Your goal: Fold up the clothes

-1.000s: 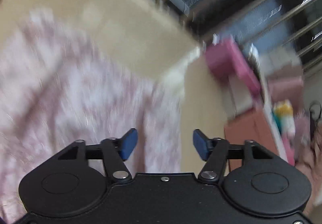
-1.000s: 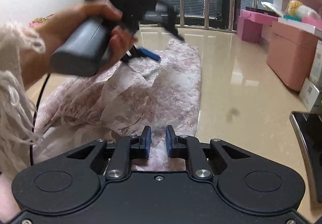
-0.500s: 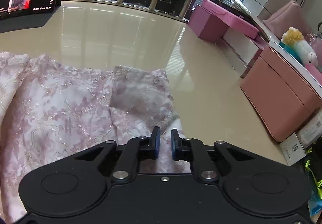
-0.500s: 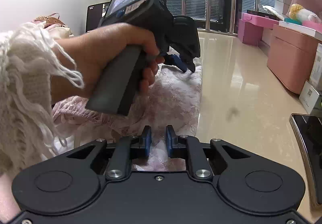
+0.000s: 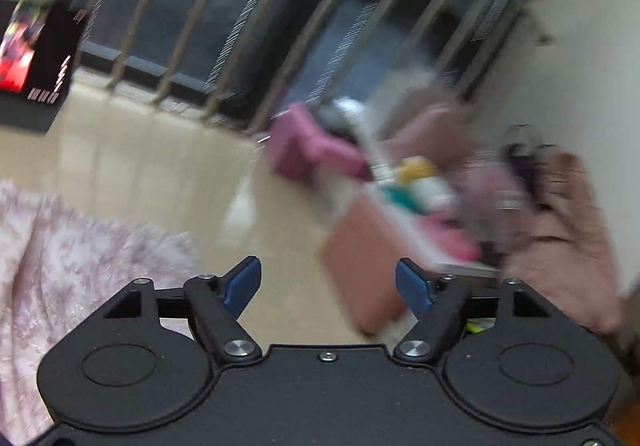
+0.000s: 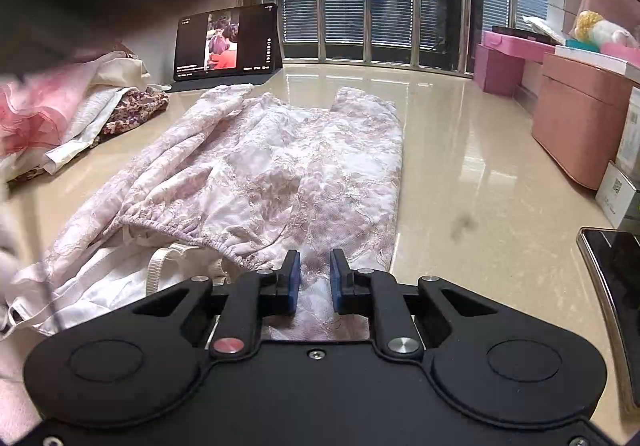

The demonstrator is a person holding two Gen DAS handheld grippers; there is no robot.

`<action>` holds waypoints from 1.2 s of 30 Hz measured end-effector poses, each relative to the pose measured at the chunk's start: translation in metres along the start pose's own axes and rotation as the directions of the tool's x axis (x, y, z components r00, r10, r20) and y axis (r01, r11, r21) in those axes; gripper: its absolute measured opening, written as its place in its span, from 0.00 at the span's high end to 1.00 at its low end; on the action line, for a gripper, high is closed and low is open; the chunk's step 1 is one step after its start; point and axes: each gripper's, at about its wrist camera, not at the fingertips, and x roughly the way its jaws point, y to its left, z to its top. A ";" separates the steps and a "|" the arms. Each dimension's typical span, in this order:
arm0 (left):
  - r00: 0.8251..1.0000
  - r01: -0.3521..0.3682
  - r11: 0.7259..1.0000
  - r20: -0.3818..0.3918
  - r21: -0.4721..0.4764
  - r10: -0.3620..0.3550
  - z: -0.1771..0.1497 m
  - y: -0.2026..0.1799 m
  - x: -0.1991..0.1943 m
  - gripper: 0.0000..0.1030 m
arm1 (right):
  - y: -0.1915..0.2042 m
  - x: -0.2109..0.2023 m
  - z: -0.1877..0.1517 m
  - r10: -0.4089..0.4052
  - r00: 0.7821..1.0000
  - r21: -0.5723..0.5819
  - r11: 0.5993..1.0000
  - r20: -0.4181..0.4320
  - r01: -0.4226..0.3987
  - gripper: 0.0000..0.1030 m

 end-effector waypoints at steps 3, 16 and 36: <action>0.998 0.052 0.995 0.020 0.090 -0.054 0.002 -0.022 -0.050 0.06 | -0.003 -0.001 -0.001 0.016 1.000 0.005 1.000 0.006 -0.016 0.84; 0.916 -0.401 0.889 0.119 0.222 0.383 -0.037 0.081 -0.196 0.17 | -0.062 -0.075 0.012 0.110 0.974 0.213 0.965 0.200 -0.153 0.53; 0.878 -0.264 0.832 -0.236 0.488 0.417 -0.127 0.132 -0.115 0.61 | 0.011 -0.020 -0.003 -0.025 0.999 -0.136 0.990 -0.040 0.020 0.77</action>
